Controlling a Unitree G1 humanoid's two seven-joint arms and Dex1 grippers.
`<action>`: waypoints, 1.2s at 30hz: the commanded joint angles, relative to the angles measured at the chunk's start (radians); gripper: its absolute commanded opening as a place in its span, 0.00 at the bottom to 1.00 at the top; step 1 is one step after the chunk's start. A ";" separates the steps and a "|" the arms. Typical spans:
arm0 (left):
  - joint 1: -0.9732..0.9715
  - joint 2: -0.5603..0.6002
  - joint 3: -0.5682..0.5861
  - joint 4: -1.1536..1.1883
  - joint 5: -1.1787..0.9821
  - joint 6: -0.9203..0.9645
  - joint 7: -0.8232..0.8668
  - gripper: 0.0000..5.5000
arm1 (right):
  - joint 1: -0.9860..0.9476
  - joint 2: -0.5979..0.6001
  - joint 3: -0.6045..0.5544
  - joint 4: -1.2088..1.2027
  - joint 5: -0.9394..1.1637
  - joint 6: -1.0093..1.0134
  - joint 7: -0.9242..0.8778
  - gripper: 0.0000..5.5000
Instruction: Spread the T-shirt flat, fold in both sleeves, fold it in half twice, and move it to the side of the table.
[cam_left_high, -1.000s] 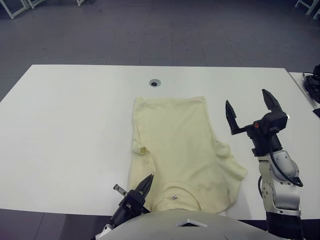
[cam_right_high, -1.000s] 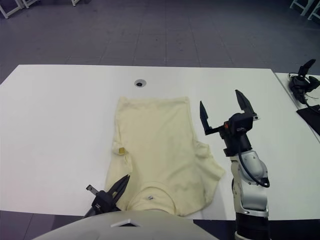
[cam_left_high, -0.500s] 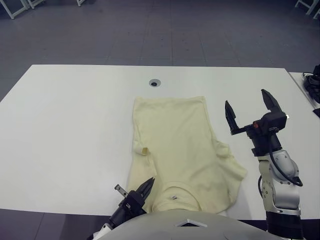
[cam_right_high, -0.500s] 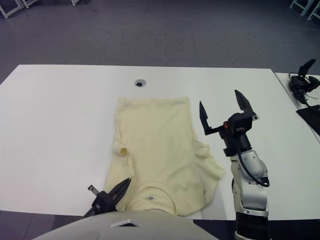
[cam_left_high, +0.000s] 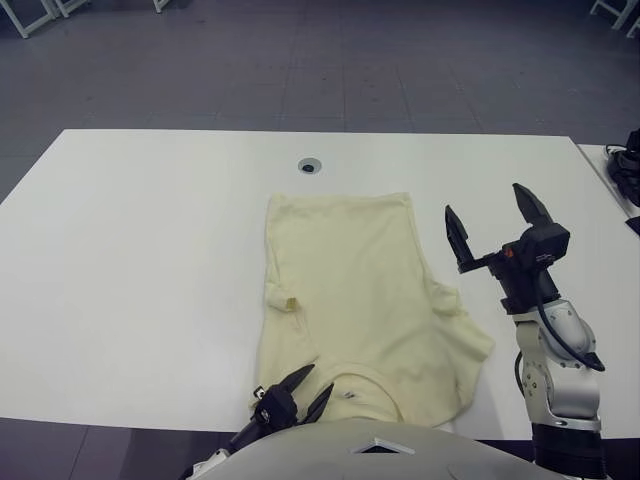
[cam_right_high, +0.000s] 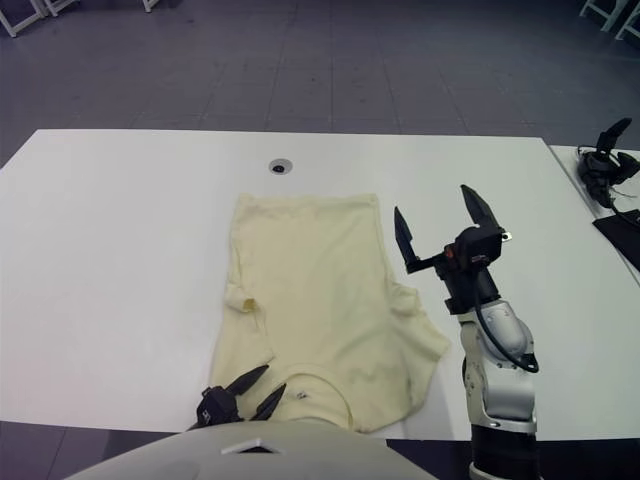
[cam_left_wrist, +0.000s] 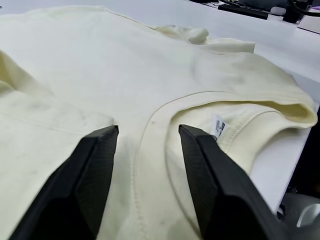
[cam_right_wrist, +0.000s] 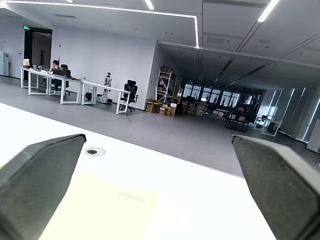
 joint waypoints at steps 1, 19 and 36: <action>-0.039 0.025 0.159 -0.212 -0.226 0.006 -0.002 0.46 | 0.059 -0.083 -0.113 0.029 0.333 0.223 0.170 0.98; -0.234 -0.036 0.580 -0.181 -0.342 0.075 0.216 0.47 | 0.306 -0.442 -0.190 0.361 0.340 0.386 0.742 0.98; -0.220 -0.047 0.581 -0.209 -0.334 0.078 0.231 0.47 | 0.322 -0.457 -0.149 0.362 0.155 0.329 0.743 0.78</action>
